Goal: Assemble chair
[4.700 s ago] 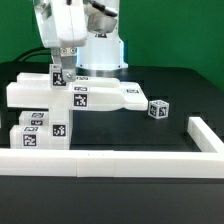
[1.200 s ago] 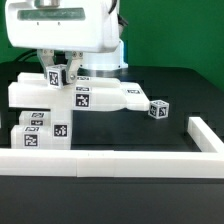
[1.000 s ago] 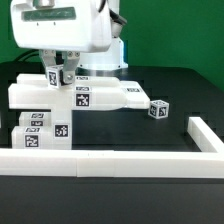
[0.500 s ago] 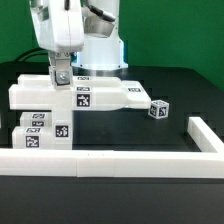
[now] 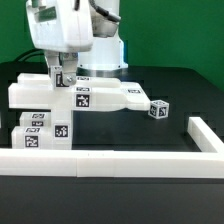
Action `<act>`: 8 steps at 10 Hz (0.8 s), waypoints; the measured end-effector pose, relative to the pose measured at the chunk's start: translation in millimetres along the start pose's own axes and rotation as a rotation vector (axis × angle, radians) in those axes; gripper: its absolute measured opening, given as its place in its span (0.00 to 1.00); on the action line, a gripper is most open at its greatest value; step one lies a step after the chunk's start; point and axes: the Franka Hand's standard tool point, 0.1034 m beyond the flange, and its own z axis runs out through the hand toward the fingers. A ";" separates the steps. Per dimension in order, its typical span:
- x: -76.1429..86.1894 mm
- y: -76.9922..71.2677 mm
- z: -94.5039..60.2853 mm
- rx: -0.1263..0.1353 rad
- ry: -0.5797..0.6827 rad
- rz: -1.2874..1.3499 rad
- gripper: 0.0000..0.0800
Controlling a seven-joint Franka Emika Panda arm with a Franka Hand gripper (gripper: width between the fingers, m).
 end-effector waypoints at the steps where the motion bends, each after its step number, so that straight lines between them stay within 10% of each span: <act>1: 0.0 0.1 0.1 0.000 0.000 -0.072 0.80; 8: 2.9 1.6 -0.2 -0.037 0.004 -0.846 0.81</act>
Offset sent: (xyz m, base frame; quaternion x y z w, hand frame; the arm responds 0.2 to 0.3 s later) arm 0.0000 0.0000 0.0000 0.0000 0.0000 -0.1296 0.9916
